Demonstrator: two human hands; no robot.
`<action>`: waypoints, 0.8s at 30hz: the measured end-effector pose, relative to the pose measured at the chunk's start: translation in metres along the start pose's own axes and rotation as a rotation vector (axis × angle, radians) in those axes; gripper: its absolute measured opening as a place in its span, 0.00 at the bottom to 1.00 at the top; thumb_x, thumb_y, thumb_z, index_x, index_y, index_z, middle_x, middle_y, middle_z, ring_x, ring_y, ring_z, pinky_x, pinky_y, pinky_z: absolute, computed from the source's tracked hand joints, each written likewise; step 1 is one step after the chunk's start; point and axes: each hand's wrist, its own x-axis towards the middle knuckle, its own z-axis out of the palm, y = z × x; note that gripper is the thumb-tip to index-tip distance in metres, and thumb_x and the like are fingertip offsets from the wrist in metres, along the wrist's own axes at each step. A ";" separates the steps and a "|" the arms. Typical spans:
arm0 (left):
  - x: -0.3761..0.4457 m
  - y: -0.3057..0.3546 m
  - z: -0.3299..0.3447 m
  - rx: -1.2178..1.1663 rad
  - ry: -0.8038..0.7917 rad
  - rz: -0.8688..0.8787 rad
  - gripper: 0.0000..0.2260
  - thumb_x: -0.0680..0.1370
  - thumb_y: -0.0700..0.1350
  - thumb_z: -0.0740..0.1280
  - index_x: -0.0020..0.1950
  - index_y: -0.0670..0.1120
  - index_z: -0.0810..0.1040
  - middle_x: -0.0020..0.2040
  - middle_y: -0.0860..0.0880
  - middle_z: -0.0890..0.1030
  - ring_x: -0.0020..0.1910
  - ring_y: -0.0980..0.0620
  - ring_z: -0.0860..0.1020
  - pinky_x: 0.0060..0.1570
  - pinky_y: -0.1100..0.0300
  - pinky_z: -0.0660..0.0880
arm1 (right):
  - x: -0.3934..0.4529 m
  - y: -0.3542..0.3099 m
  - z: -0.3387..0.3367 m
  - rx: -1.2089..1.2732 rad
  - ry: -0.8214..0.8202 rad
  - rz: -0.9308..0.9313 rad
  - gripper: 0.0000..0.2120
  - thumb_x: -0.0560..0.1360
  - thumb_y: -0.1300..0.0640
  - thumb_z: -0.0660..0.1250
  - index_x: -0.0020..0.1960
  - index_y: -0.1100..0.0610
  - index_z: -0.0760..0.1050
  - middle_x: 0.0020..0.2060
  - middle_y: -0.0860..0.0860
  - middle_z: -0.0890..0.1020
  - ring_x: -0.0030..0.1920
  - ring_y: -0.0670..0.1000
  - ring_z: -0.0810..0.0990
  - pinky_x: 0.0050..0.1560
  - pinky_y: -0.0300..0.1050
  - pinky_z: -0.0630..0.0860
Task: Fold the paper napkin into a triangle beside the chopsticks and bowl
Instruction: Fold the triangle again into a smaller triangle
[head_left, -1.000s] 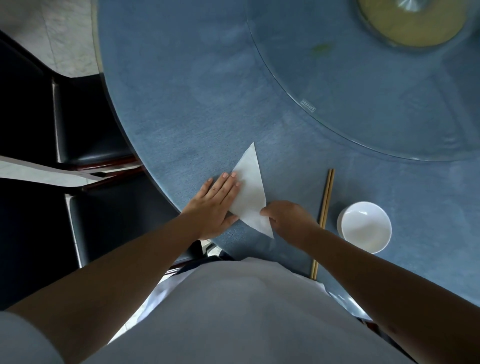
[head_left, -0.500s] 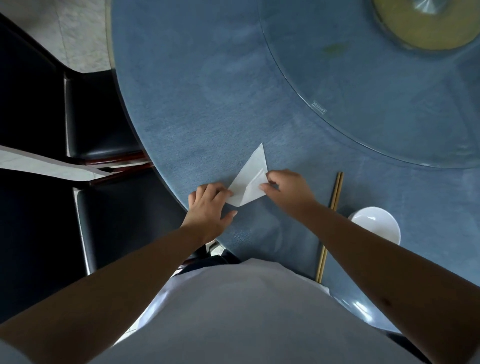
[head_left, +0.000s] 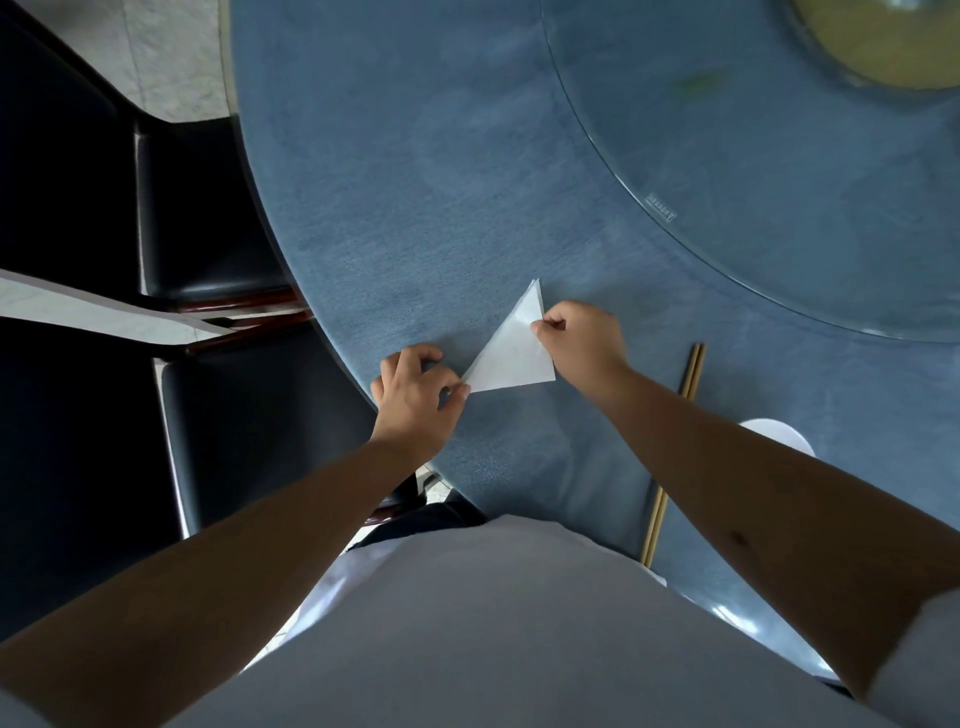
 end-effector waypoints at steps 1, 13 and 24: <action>0.000 0.000 0.001 0.001 0.004 -0.017 0.07 0.75 0.50 0.70 0.44 0.47 0.82 0.60 0.47 0.73 0.62 0.45 0.65 0.57 0.50 0.58 | 0.001 0.000 0.000 -0.005 0.002 0.002 0.09 0.73 0.51 0.66 0.40 0.56 0.78 0.37 0.50 0.82 0.41 0.53 0.78 0.43 0.47 0.75; 0.005 0.009 -0.004 0.013 -0.020 -0.092 0.07 0.75 0.51 0.69 0.44 0.48 0.81 0.58 0.50 0.71 0.61 0.46 0.65 0.55 0.53 0.57 | 0.007 -0.002 0.001 -0.015 -0.009 0.056 0.10 0.74 0.52 0.64 0.37 0.56 0.75 0.34 0.51 0.80 0.37 0.52 0.76 0.36 0.43 0.68; 0.008 0.009 -0.005 0.019 -0.039 -0.103 0.06 0.74 0.51 0.70 0.43 0.49 0.80 0.56 0.51 0.71 0.60 0.46 0.65 0.55 0.51 0.59 | 0.008 -0.002 0.002 -0.051 0.024 0.041 0.12 0.74 0.53 0.64 0.39 0.62 0.76 0.36 0.55 0.82 0.39 0.55 0.78 0.39 0.48 0.74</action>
